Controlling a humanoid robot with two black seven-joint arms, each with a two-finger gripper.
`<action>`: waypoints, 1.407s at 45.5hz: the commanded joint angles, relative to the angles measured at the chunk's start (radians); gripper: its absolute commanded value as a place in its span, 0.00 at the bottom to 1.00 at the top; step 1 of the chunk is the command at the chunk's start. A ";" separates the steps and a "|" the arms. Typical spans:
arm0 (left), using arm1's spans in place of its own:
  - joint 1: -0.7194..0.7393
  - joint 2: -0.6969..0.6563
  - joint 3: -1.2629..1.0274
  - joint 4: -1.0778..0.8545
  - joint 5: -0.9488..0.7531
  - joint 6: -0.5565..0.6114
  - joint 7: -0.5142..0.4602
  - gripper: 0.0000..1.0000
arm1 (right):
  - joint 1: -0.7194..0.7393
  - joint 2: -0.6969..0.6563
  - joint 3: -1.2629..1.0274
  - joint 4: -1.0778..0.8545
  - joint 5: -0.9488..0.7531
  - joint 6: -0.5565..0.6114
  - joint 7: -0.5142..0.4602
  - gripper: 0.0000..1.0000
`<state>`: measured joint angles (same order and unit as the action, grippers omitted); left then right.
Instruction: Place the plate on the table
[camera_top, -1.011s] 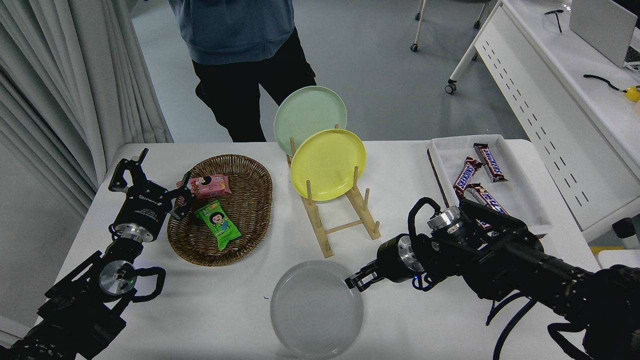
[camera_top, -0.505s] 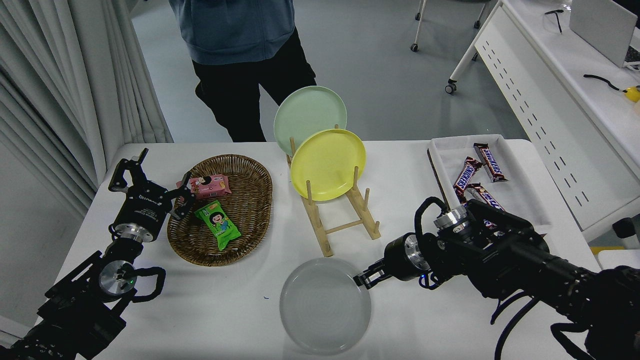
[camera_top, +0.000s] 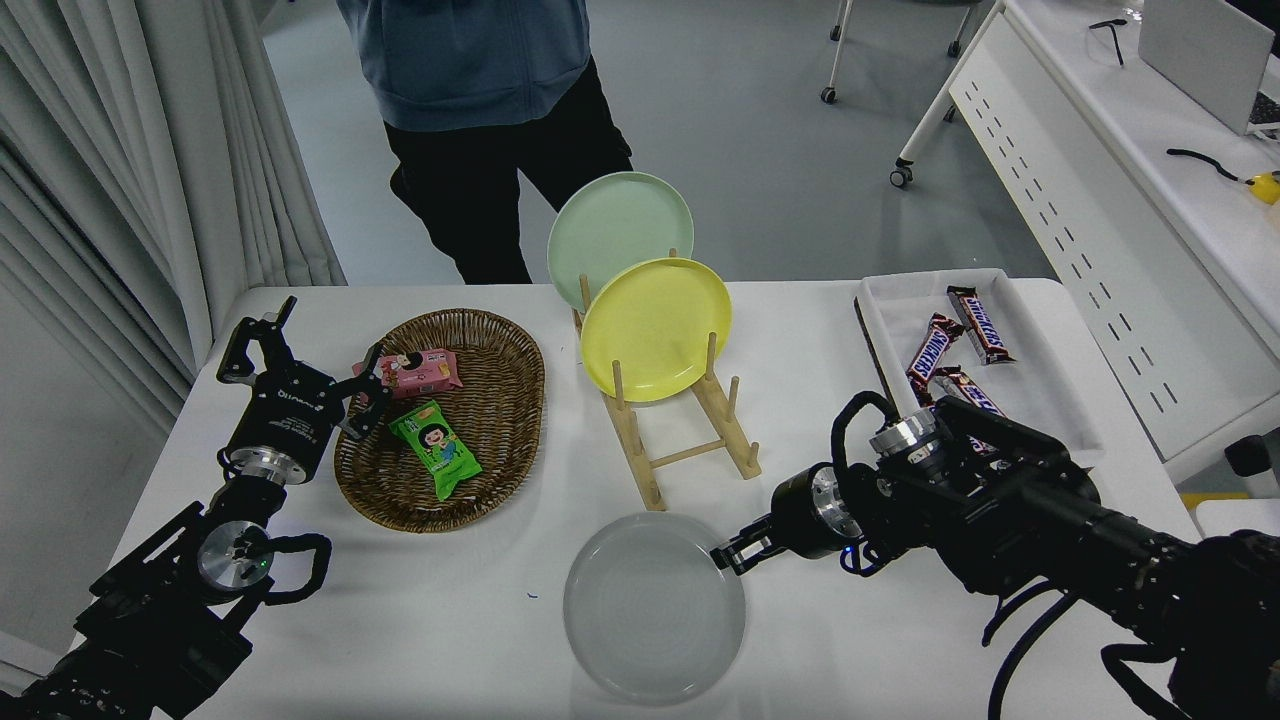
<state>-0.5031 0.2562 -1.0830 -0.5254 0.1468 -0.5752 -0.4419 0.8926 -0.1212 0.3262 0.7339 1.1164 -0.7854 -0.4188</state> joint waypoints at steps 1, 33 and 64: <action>0.000 0.000 0.000 0.001 0.000 0.000 0.000 1.00 | -0.003 0.002 0.008 -0.001 -0.001 0.000 0.000 0.42; 0.000 0.000 0.000 -0.001 0.000 0.000 0.000 1.00 | 0.017 -0.067 0.005 0.205 0.020 0.000 -0.054 1.00; 0.000 0.000 0.000 0.001 0.000 0.000 -0.001 1.00 | 0.186 -0.299 0.172 0.631 0.052 0.000 -0.055 1.00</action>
<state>-0.5032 0.2562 -1.0830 -0.5254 0.1473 -0.5752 -0.4418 1.0066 -0.3550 0.4365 1.2605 1.1663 -0.7855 -0.4734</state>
